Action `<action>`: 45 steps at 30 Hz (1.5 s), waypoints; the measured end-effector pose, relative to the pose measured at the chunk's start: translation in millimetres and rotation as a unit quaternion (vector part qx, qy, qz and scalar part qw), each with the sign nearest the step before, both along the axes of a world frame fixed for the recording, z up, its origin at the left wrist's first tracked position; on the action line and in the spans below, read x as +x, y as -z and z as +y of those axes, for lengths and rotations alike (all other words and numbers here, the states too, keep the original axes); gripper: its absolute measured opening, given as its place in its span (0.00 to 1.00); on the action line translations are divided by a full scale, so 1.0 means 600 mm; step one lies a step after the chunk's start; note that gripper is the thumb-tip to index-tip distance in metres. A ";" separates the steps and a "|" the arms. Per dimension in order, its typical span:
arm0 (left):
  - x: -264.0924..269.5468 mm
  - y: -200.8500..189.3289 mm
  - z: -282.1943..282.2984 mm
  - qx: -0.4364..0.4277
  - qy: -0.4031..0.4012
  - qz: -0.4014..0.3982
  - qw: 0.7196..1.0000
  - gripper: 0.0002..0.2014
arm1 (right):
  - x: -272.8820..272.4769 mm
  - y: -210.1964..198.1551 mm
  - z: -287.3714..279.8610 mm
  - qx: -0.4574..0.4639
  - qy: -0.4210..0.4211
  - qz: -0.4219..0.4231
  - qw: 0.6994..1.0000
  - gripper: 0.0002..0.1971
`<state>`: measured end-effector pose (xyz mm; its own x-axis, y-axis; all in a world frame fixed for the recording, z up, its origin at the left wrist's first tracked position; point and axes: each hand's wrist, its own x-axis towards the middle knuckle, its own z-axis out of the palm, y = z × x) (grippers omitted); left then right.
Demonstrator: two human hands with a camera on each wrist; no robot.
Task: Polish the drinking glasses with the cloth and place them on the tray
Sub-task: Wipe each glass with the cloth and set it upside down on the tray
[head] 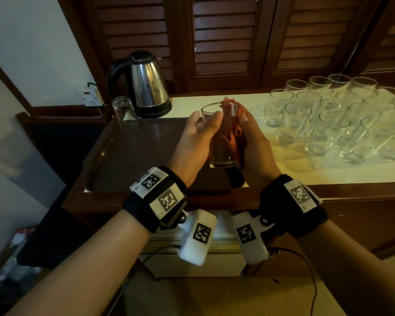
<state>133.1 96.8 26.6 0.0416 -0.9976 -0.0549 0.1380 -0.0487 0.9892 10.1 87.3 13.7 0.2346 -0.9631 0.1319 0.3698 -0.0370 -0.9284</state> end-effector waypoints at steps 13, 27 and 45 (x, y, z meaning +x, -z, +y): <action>0.003 0.002 -0.005 -0.007 0.018 0.026 0.999 0.31 | 0.003 0.006 -0.004 0.012 0.004 -0.010 1.000 0.21; -0.001 -0.004 -0.004 0.010 -0.038 0.001 0.999 0.47 | 0.006 0.011 -0.008 0.010 0.007 -0.008 1.000 0.21; -0.023 0.007 0.019 -0.014 -0.073 -0.086 0.993 0.34 | 0.015 0.015 0.001 -0.040 -0.009 0.004 0.999 0.22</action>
<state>119.6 108.1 22.3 0.1928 -0.9812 -0.0066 -0.0306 -0.0127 0.9995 19.1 87.8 4.4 0.2541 -0.9450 0.2059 0.3637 -0.1039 -0.9257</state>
